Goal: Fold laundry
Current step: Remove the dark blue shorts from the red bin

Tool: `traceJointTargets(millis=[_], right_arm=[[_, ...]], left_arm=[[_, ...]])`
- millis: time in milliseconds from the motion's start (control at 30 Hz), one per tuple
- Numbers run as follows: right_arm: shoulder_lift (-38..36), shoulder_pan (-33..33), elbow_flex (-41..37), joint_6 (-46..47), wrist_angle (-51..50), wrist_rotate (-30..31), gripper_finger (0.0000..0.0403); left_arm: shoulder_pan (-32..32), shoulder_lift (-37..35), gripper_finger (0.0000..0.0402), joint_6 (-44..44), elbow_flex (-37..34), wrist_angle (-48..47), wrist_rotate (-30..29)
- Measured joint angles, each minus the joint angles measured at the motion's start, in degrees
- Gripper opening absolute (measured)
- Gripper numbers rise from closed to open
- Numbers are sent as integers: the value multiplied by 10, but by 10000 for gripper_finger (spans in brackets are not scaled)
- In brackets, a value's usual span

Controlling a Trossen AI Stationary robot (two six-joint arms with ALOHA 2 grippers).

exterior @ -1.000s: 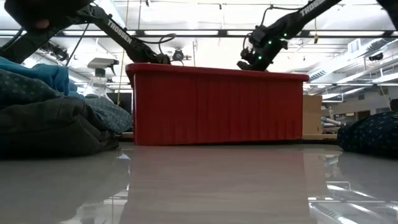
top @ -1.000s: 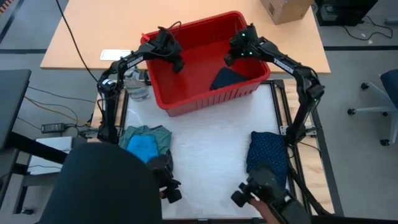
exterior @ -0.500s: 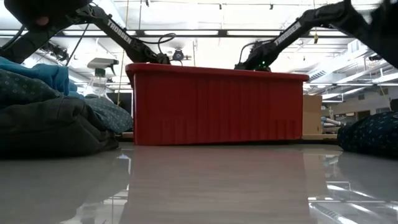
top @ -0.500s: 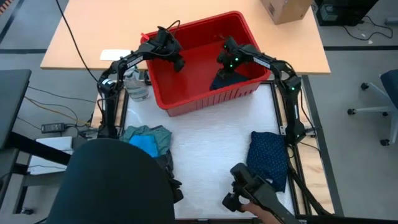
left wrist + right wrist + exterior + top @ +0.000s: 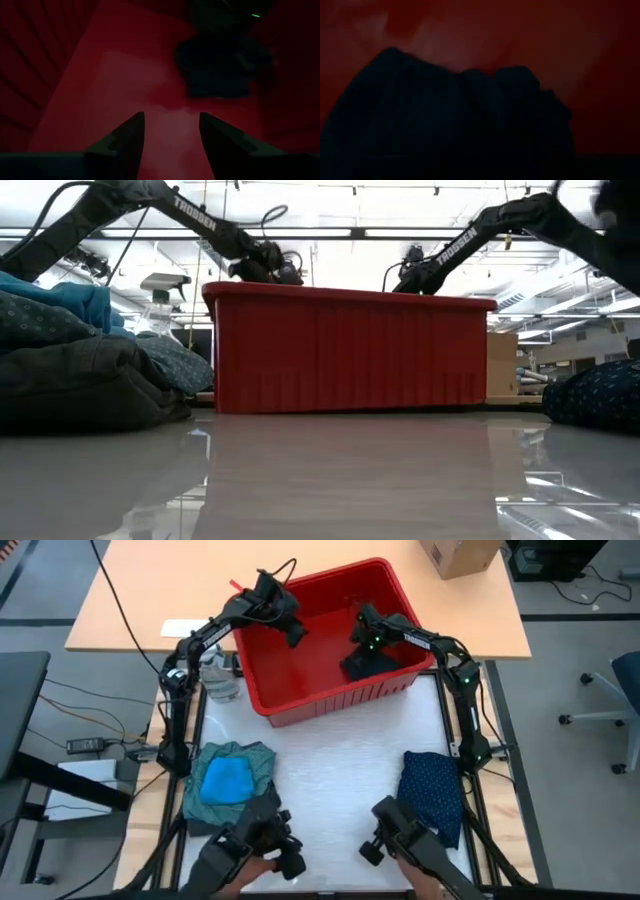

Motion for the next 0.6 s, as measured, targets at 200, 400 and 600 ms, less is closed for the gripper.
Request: traceJointTargets(millis=[200,400,600], right_arm=[[-115,0,7,20,70,46,20],[-249,0,7,14,140,30,20],[-359,-8,7,35,101,-63,20]], left_arm=[[-27,-1,178,15,107,-103,37],[-74,-2,146,39,145,-127,117],[-151,-2,127,23,145,-179,183]])
